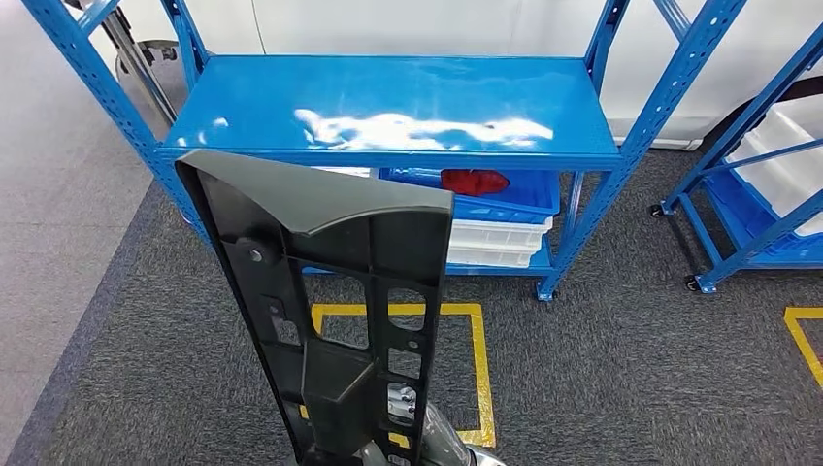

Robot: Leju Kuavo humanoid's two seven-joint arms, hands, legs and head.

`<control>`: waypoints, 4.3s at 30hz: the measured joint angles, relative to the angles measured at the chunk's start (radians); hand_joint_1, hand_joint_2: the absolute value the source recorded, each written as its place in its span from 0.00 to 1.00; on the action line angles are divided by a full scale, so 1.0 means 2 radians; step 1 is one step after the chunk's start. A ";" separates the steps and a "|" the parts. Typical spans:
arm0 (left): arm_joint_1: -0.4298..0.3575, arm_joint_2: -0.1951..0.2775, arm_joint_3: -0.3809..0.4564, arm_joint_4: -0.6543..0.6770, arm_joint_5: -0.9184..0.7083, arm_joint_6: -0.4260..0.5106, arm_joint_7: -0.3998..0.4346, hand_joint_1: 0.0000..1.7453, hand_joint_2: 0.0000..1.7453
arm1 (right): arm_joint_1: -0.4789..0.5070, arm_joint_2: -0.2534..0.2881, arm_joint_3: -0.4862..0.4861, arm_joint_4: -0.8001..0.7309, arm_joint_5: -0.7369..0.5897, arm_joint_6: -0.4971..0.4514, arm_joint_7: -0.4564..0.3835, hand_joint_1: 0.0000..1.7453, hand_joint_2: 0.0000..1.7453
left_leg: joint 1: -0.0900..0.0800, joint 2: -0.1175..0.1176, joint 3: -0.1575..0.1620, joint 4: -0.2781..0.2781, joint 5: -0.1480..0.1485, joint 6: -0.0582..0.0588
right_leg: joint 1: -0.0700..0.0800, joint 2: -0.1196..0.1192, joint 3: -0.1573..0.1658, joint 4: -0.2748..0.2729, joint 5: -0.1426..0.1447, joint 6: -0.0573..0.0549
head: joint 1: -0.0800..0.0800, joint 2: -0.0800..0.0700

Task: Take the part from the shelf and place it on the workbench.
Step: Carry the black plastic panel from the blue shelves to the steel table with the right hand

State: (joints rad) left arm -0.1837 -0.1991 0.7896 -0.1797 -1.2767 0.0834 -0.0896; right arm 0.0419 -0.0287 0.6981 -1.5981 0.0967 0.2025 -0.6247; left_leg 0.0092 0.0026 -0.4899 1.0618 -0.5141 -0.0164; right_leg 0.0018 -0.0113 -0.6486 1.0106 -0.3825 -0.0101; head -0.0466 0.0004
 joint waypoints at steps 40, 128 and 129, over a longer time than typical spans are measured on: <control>0.004 -0.003 -0.009 -0.001 -0.005 0.013 -0.018 0.00 1.00 | 0.008 0.000 -0.006 -0.006 -0.018 0.012 0.013 1.00 1.00 | 0.006 0.014 -0.031 -0.031 0.028 0.015 | -0.005 0.011 -0.019 0.138 -0.110 0.019 | 0.000 0.000; 0.008 0.001 -0.009 -0.003 -0.004 0.019 -0.015 0.00 1.00 | 0.009 0.017 -0.024 0.009 -0.056 0.056 0.019 1.00 1.00 | 0.007 -0.016 -0.027 -0.025 0.018 0.011 | -0.005 0.049 0.007 0.029 -0.040 0.014 | 0.000 0.000; 0.009 0.001 -0.009 -0.003 -0.004 0.019 -0.015 0.00 1.00 | 0.008 0.017 -0.024 0.009 -0.056 0.056 0.019 1.00 1.00 | 0.007 -0.009 -0.026 -0.027 0.019 0.013 | -0.004 0.032 -0.005 0.055 -0.054 0.015 | 0.000 0.000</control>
State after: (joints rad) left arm -0.1665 -0.1967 0.7717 -0.1850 -1.2848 0.1213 -0.1197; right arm 0.0588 0.0057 0.6508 -1.5805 -0.0151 0.3151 -0.5858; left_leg 0.0226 -0.0156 -0.5421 1.0082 -0.4766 0.0096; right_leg -0.0063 0.0524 -0.6586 1.1208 -0.4902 0.0208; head -0.0464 0.0002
